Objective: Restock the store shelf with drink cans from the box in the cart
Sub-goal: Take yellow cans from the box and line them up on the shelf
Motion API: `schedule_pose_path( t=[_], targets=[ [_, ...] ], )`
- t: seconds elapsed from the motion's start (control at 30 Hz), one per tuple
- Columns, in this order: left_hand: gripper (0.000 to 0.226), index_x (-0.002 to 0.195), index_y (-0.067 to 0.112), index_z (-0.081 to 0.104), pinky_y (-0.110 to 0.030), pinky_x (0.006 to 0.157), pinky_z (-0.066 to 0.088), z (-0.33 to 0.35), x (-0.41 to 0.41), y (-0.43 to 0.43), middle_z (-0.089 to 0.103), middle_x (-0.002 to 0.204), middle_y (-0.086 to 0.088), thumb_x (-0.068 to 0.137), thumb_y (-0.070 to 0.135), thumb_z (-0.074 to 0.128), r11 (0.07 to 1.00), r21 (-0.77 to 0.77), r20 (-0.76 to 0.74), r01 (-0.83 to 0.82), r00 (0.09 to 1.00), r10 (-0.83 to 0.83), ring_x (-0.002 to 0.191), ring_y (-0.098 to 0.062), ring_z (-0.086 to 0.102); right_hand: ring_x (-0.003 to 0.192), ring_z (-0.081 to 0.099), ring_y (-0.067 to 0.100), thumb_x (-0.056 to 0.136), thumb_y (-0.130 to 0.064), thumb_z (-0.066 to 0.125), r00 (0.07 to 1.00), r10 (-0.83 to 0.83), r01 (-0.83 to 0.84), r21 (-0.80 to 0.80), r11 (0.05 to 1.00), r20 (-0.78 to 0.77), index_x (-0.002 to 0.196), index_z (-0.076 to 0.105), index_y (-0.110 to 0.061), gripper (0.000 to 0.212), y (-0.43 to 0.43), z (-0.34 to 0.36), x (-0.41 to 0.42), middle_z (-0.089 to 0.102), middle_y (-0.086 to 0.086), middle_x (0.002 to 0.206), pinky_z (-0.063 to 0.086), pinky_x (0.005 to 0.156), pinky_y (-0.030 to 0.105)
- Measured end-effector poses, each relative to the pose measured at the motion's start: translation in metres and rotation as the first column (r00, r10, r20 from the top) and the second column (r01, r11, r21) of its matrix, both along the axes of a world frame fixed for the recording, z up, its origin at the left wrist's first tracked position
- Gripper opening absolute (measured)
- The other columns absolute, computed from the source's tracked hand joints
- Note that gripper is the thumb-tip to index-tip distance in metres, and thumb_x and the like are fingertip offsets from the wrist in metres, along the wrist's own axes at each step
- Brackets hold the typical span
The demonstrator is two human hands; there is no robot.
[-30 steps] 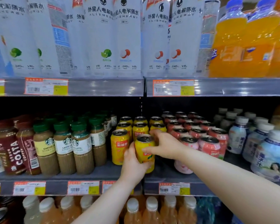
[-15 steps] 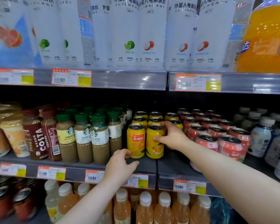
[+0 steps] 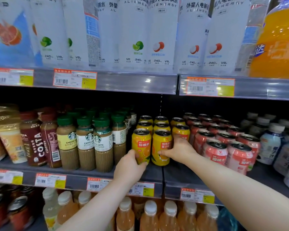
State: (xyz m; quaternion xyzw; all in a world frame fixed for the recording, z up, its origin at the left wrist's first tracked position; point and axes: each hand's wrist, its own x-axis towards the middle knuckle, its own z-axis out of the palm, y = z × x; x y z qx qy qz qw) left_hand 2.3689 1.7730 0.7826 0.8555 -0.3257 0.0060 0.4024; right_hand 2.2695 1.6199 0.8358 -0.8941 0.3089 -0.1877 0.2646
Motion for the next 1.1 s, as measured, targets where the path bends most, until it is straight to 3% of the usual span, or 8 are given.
schedule_pose_path(
  t=[0.37, 0.57, 0.7, 0.83, 1.0, 1.1],
  targets=[
    [0.027, 0.089, 0.027, 0.043, -0.028, 0.062, 0.038, -0.003, 0.004, -0.008, 0.048, 0.074, 0.013, 0.081, 0.039, 0.065, 1.0, -0.027, -0.01, 0.004, 1.0, -0.004, 0.075, -0.019, 0.053, 0.112, 0.057, 0.023, 0.071, -0.042, 0.076, 1.0, -0.015, 0.015, 0.0, 1.0, -0.002, 0.124, 0.046, -0.019, 0.066, 0.002, -0.001, 0.001, 0.059, 0.004, 0.123, 0.049, 0.09, 0.033],
    [0.029, 0.096, 0.028, 0.046, -0.028, 0.064, 0.04, 0.006, -0.003, 0.005, 0.052, 0.091, 0.008, 0.079, 0.043, 0.065, 1.0, -0.028, -0.023, -0.01, 1.0, 0.01, 0.08, -0.015, 0.052, 0.117, 0.054, 0.025, 0.071, -0.046, 0.075, 0.999, -0.015, 0.014, -0.022, 1.0, -0.043, 0.132, 0.039, -0.019, 0.075, 0.006, 0.015, -0.012, 0.056, 0.004, 0.13, 0.048, 0.094, 0.037],
    [0.031, 0.102, 0.026, 0.05, -0.031, 0.07, 0.045, 0.012, -0.02, 0.025, 0.056, 0.108, 0.003, 0.081, 0.044, 0.062, 0.998, -0.046, 0.051, 0.042, 0.998, -0.04, 0.088, -0.016, 0.054, 0.117, 0.054, 0.026, 0.077, -0.051, 0.067, 0.999, -0.05, 0.05, -0.114, 0.992, 0.002, 0.132, 0.042, -0.015, 0.07, 0.026, 0.028, -0.037, 0.055, 0.007, 0.132, 0.046, 0.086, 0.033],
    [0.049, 0.121, 0.02, 0.05, -0.039, 0.085, 0.048, 0.014, -0.041, 0.047, 0.055, 0.123, -0.002, 0.082, 0.047, 0.059, 0.997, 0.043, 0.173, 0.07, 0.982, -0.077, 0.109, -0.026, 0.054, 0.123, 0.049, 0.027, 0.082, -0.053, 0.059, 0.996, -0.09, 0.086, -0.2, 0.976, -0.01, 0.141, 0.034, -0.018, 0.073, 0.054, 0.029, -0.07, 0.046, 0.008, 0.14, 0.047, 0.094, 0.038],
    [0.062, 0.133, 0.017, 0.045, -0.044, 0.094, 0.043, 0.013, -0.085, 0.059, 0.051, 0.131, -0.007, 0.082, 0.05, 0.058, 0.985, 0.112, 0.34, 0.128, 0.927, -0.159, 0.121, -0.03, 0.047, 0.12, 0.047, 0.027, 0.085, -0.053, 0.053, 0.986, -0.094, 0.015, -0.49, 0.871, -0.137, 0.134, 0.043, -0.019, 0.061, 0.082, 0.023, -0.126, 0.051, 0.006, 0.129, 0.045, 0.096, 0.042],
    [0.065, 0.135, 0.017, 0.042, -0.042, 0.098, 0.04, 0.005, -0.118, 0.057, 0.049, 0.134, -0.006, 0.083, 0.052, 0.056, 0.963, 0.166, 0.351, 0.213, 0.9, -0.26, 0.122, -0.029, 0.045, 0.127, 0.04, 0.028, 0.086, -0.053, 0.051, 0.953, -0.154, 0.003, -0.503, 0.864, -0.26, 0.137, 0.04, -0.022, 0.06, 0.09, 0.009, -0.169, 0.046, 0.007, 0.136, 0.039, 0.101, 0.043]
  ],
)
